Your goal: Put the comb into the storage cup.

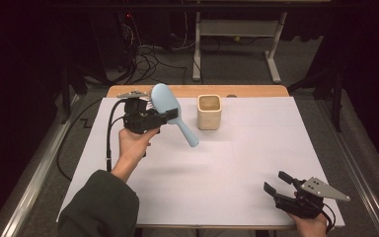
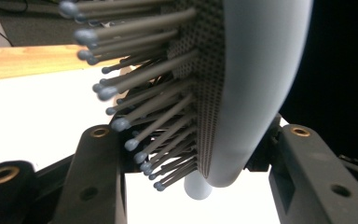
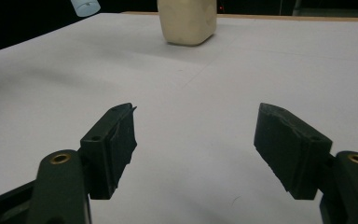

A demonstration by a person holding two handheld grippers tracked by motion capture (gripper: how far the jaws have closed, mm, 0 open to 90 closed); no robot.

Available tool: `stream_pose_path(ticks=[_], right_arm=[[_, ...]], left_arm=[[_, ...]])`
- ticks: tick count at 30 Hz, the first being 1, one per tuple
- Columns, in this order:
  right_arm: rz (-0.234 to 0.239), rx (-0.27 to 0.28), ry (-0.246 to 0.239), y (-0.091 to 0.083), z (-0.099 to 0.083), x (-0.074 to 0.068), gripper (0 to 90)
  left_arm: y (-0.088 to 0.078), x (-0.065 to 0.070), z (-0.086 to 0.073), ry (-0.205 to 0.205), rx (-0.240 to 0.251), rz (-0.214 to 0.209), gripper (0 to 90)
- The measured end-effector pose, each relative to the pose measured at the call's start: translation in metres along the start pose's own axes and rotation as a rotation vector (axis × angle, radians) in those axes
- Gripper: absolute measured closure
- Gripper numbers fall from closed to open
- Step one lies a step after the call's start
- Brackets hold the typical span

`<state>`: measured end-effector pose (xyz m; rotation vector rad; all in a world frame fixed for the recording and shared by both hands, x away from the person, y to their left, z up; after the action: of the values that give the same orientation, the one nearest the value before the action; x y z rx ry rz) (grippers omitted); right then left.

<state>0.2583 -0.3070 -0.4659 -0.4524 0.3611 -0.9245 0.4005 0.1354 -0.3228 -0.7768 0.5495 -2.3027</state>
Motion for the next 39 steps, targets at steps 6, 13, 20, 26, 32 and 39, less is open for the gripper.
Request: stream_pose_path(ticks=[6, 13, 20, 26, 32, 39], right_arm=[[0.011, -0.006, -0.003, 0.002, 0.000, -0.002, 30.1], [0.008, 0.009, 0.004, 0.001, -0.001, -0.001, 30.2], [0.007, 0.007, -0.007, 0.001, -0.001, -0.002, 31.0], [0.010, 0.009, -0.001, 0.001, -0.001, -0.001, 31.0], [0.007, 0.013, -0.001, 0.001, -0.001, -0.002, 31.1], [0.008, 0.010, -0.002, 0.001, -0.001, -0.001, 31.2]], left_arm=[[0.007, 0.003, 0.012, 0.010, -0.003, 0.001, 53.2], [0.015, 0.006, 0.024, 0.024, -0.013, 0.016, 53.2], [0.020, 0.007, 0.034, 0.020, -0.012, 0.025, 53.2], [0.024, 0.010, 0.043, 0.028, -0.015, 0.033, 53.2], [0.029, 0.011, 0.051, 0.026, -0.017, 0.042, 53.2], [0.032, 0.013, 0.065, 0.029, -0.023, 0.053, 53.1]])
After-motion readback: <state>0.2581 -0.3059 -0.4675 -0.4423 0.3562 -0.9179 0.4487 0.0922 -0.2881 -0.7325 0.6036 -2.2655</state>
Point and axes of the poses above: each handheld gripper's, and its own axes: y roughly forward along the jaws, z roughly out of its top, x roughly to its right, the point moved 1 cm from there along y, roughly forward along the jaws, and after that the axes turned 10 degrees about -x, right-handed, at the moved point
